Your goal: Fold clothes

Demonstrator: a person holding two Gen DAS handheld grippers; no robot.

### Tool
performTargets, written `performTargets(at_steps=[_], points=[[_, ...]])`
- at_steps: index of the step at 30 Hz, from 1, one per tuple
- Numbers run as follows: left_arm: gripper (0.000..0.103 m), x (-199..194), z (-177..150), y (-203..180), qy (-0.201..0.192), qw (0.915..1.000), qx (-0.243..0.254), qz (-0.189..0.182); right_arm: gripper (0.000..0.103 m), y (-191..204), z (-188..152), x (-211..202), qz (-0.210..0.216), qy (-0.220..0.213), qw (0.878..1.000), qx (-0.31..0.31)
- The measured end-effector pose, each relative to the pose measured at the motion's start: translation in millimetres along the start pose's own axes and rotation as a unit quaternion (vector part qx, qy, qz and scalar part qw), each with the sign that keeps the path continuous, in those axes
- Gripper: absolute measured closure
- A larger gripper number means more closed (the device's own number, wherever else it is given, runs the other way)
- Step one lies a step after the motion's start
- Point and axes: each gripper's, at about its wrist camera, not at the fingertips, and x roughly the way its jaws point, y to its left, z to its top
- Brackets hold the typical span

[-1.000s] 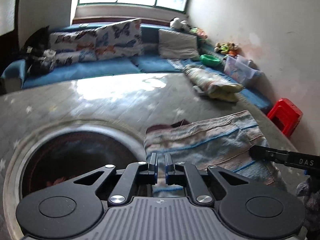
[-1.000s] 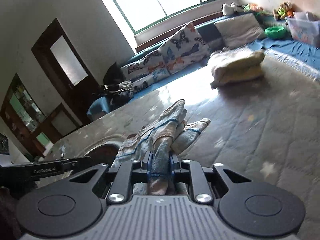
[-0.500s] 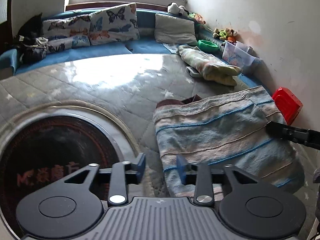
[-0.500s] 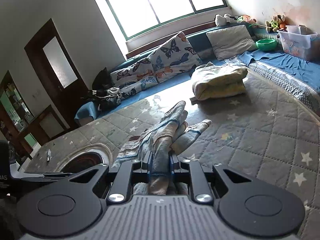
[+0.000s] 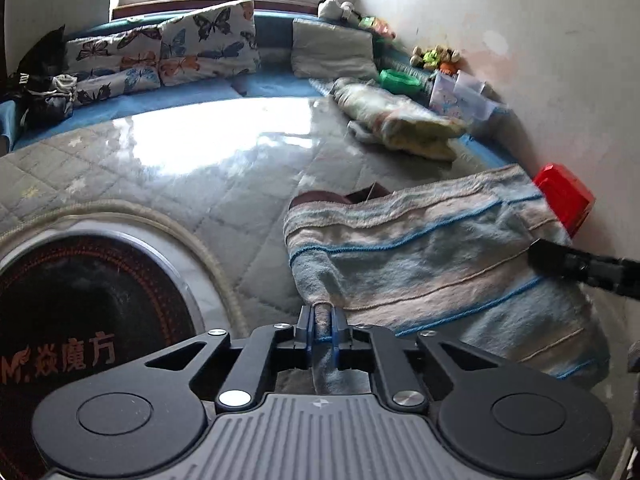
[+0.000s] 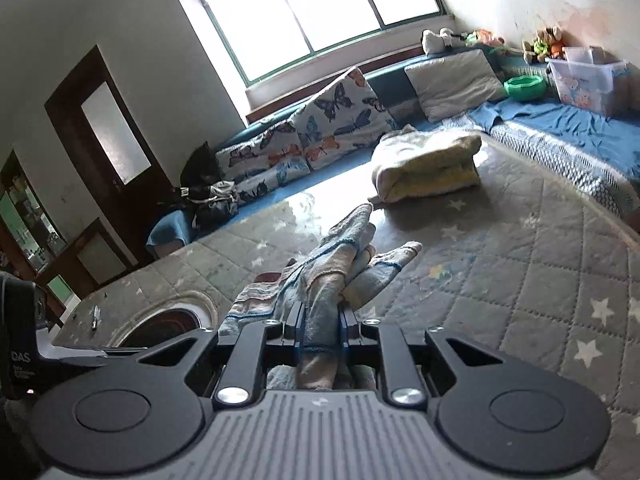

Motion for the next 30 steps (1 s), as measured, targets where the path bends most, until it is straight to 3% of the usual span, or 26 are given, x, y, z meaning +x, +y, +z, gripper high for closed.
performTargets(at_steps=[14, 30], points=[[0.094, -45.3, 29.3, -31.6, -0.063, 0.9976, 0.024, -0.014, 0.087, 8.4, 27.9, -44.1, -0.007, -0.057, 0.998, -0.019], [0.094, -48.5, 47.7, -54.0, -0.078, 0.9964, 0.032, -0.011, 0.087, 1.8, 55.3, -50.7, -0.032, -0.064, 0.997, -0.040]])
